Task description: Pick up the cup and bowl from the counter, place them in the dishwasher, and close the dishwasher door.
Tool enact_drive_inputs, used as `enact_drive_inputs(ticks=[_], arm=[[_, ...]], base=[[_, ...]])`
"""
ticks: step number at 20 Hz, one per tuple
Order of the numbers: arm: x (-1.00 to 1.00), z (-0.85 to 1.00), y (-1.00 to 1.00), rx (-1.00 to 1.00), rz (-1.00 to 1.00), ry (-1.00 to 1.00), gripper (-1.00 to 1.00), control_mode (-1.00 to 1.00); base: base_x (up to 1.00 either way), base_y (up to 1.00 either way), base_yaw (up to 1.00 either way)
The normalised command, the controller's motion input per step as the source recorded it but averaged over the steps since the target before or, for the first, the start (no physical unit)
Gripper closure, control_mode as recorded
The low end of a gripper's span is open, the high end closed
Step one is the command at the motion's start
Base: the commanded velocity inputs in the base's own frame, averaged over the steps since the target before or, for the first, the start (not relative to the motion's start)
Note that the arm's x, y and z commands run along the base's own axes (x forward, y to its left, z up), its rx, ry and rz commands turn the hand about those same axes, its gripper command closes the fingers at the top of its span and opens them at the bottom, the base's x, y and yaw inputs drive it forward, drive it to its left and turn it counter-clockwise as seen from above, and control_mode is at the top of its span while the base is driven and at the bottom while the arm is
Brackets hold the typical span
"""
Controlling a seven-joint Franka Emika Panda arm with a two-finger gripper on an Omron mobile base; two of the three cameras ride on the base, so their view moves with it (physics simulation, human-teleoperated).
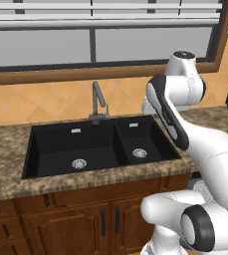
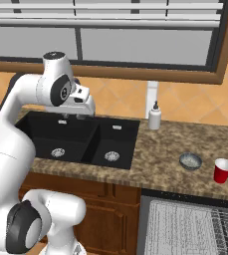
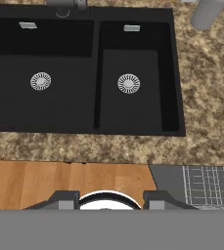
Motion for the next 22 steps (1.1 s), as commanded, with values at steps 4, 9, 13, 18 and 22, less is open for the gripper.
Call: enact_drive_inputs(ticks=[4, 9, 13, 18, 22], arm=[[-0.14, 0.00, 0.00, 0.01, 0.00, 0.00, -1.00, -1.00], [-0.28, 0.00, -0.05, 0.04, 0.00, 0.00, -1.00, -1.00], [-0.43, 0.00, -0.33, 0.08, -0.03, 0.00, -1.00, -1.00], [-0.71, 0.00, -0.35, 0.05, -0.13, -0.05, -1.00, -1.00], [-0.44, 0.04, -0.05, 0.00, -0.05, -0.10, -1.00, -1.00]], base=[[0.00, 0.00, 0.00], [0.00, 0.00, 0.00], [0.00, 0.00, 0.00], [0.00, 0.00, 0.00], [0.00, 0.00, 0.00]])
